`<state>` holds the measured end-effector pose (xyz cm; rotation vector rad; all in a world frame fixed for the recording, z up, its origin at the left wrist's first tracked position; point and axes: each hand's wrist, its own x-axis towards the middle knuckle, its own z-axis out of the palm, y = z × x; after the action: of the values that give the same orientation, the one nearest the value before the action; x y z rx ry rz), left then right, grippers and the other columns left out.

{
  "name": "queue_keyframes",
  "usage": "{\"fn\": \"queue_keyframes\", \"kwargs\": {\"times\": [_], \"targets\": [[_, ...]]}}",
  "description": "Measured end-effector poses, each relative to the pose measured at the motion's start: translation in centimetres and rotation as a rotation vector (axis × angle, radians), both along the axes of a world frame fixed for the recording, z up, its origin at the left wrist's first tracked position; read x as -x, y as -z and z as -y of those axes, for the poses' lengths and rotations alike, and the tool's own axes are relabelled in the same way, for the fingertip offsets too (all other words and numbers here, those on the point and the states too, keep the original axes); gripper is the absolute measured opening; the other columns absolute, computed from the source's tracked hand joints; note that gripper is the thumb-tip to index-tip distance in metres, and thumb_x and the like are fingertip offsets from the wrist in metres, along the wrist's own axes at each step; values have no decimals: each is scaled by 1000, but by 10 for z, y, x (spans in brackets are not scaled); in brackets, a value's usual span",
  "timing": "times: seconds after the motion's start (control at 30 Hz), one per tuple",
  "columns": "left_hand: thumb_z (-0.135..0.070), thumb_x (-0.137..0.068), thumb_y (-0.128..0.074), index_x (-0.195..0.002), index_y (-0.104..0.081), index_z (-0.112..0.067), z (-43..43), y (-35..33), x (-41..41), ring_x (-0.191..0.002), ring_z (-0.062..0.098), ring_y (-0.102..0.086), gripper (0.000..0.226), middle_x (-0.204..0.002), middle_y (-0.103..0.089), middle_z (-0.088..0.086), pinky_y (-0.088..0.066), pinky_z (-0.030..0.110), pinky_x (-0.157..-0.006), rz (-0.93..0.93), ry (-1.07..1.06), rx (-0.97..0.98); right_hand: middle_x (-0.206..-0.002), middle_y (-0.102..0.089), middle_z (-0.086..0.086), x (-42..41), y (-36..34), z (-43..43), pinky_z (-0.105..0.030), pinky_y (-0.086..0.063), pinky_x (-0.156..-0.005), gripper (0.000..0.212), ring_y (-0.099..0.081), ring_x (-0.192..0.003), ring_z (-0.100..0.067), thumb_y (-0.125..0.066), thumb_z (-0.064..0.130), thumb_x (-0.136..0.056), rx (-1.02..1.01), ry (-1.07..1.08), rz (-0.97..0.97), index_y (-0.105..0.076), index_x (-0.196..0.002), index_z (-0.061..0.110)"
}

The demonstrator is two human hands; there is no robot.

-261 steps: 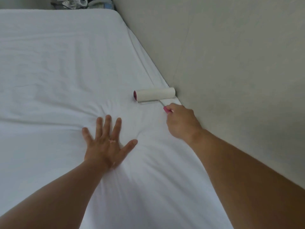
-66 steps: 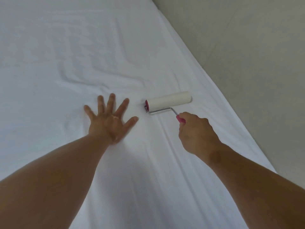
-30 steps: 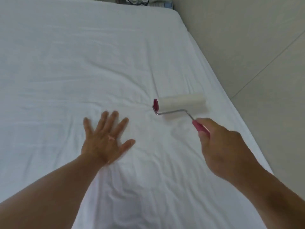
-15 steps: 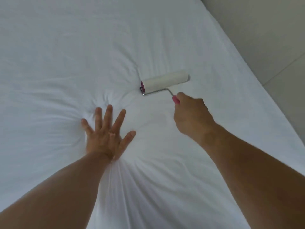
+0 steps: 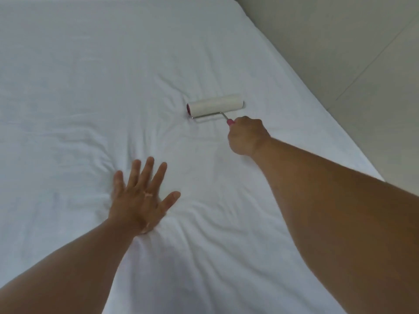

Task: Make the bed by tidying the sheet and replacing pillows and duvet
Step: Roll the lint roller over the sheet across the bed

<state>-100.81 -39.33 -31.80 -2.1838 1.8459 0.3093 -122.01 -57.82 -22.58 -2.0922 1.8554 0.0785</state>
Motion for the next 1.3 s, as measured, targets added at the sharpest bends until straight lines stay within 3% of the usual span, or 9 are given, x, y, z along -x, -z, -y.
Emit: {"fn": "queue_keyframes", "kwargs": {"times": [0.13, 0.27, 0.47, 0.6, 0.77, 0.9, 0.97, 1.07, 1.3], "targets": [[-85, -73, 24, -145, 40, -39, 7, 10, -2, -150, 27, 29, 87, -162, 34, -3, 7, 61, -120, -53, -7, 43, -98, -58, -9, 46, 22, -87, -37, -44, -69, 28, -58, -85, -35, -30, 29, -104, 31, -50, -47, -51, -120, 20], [-85, -81, 13, -153, 29, -38, 4, 15, -4, -151, 27, 28, 87, -164, 30, -3, 8, 61, -120, -50, 8, 78, -87, -64, -5, 96, 13, -187, -35, -42, -61, 18, -47, -65, -29, -28, 41, -104, 5, 84, -93, -40, -112, 30], [-86, -80, 13, -156, 22, -38, 5, 21, -4, -153, 27, 22, 90, -167, 24, -3, 5, 61, -120, -55, -3, 128, -96, -55, -2, 50, 36, -96, -29, -35, -55, 26, -44, -65, -21, -31, 25, -104, 44, -54, -115, -52, -114, 15], [-87, -79, 12, -155, 22, -39, 5, 20, -4, -153, 26, 22, 91, -166, 25, -4, 6, 61, -121, -54, 5, 114, -112, -56, -6, 85, 25, -157, -36, -42, -66, 35, -60, -89, -34, -21, 20, -102, 65, 3, -31, -49, -123, 16], [-88, -78, 11, -155, 23, -39, 2, 14, -4, -153, 26, 23, 91, -165, 27, -5, 8, 60, -121, -75, -5, 82, -70, -62, 2, 147, -5, -276, -37, -48, -58, 31, -58, -65, -27, -23, 53, -103, -66, 136, -60, -46, -107, 33], [-82, -84, 7, -157, 18, -37, -16, 8, 10, -153, 28, 20, 86, -167, 22, -3, 7, 59, -121, -98, -40, 69, -102, -62, -4, 124, 6, -233, -37, -47, -71, 50, -60, -86, -35, -7, 43, -103, 11, -27, -161, -51, -115, 22], [-79, -88, 4, -157, 17, -39, -38, 6, 20, -154, 29, 19, 81, -168, 20, -3, 8, 58, -121, -143, -34, 73, -107, -60, -12, 103, 12, -197, -39, -47, -74, 37, -62, -98, -39, -22, 31, -105, -46, 15, -105, -55, -112, 15], [-68, -95, -5, -157, 15, -41, -72, 3, 28, -154, 29, 17, 71, -168, 18, -2, 6, 57, -122, -168, 5, 70, -94, -59, -11, 108, 11, -201, -38, -43, -69, 31, -60, -89, -37, -29, 33, -104, -68, 26, -52, -55, -106, 17], [-67, -95, 2, -157, 15, -43, -84, 10, 29, -153, 26, 21, 67, -167, 20, -5, 10, 55, -122, -161, 21, 110, -67, -62, 1, 178, -16, -342, -34, -46, -58, 37, -58, -64, -28, -18, 59, -100, -87, 145, -85, -47, -109, 37]]}}
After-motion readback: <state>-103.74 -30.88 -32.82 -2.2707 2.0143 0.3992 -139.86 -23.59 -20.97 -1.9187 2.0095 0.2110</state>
